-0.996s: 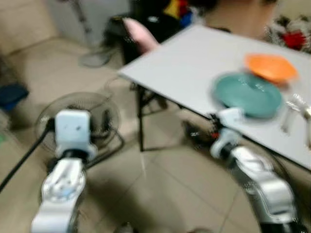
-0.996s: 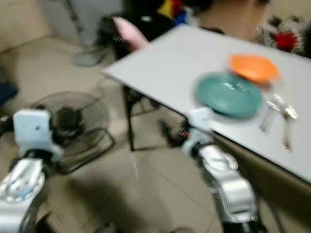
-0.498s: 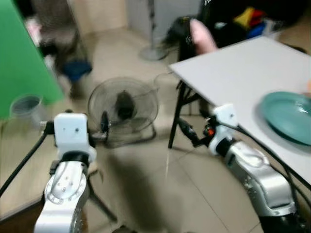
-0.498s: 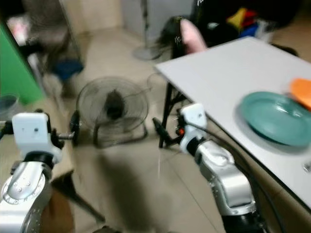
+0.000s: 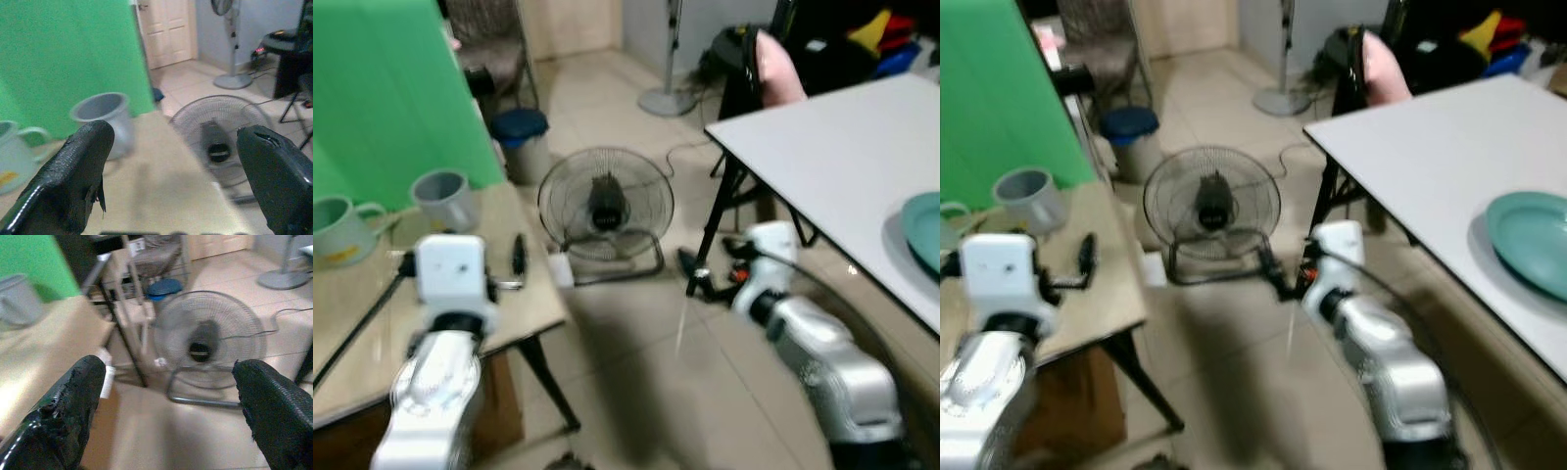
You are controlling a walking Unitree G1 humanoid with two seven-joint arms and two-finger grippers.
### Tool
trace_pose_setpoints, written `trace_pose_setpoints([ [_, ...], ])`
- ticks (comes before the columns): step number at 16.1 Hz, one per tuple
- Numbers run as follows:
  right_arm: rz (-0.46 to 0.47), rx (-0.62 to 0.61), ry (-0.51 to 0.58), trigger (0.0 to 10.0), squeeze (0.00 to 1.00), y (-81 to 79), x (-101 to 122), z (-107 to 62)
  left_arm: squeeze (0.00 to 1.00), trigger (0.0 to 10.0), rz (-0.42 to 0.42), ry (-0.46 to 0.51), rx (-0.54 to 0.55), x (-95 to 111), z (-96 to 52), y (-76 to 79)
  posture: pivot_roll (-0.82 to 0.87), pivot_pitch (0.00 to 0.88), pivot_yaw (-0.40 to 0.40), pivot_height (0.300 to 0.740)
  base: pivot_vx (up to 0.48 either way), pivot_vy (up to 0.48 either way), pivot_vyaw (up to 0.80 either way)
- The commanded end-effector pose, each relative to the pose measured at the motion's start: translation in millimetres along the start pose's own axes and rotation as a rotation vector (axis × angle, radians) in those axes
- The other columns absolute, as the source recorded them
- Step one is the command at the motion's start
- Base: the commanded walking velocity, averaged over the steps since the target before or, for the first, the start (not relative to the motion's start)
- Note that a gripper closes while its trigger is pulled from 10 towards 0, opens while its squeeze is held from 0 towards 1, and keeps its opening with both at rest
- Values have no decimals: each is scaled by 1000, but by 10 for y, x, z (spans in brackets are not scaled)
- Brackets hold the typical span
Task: Setting the table
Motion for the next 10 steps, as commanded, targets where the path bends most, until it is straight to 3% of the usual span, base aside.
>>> trace_pose_setpoints([
  [1,-31,-59,22,10000,0,146,86,-55,0,10000,-21,24,-57,37,32,96,-111,46,69,740,0,0,0],
  [4,-55,-173,66,10000,0,384,212,-108,0,10000,10,41,-102,39,136,187,-129,47,88,740,0,0,0],
  [8,-95,-210,72,10000,0,484,280,-222,0,10000,-64,29,-89,-3,213,220,-164,62,112,740,0,0,0],
  [10,-104,-215,69,10000,0,481,263,-283,0,10000,-50,31,-84,-38,201,233,-174,77,109,740,0,0,0],
])
Point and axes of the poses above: a point about 5 cm out from each wrist's last joint towards the gripper, its own z axis pointing out of the wrist towards the gripper, its own x axis along the axis of the wrist's last joint, y = z × x, the point moved 4 cm from there along z, pointing out of the wrist towards the gripper, and after that the axes turned 4 degrees about z, right-handed, at the moved point
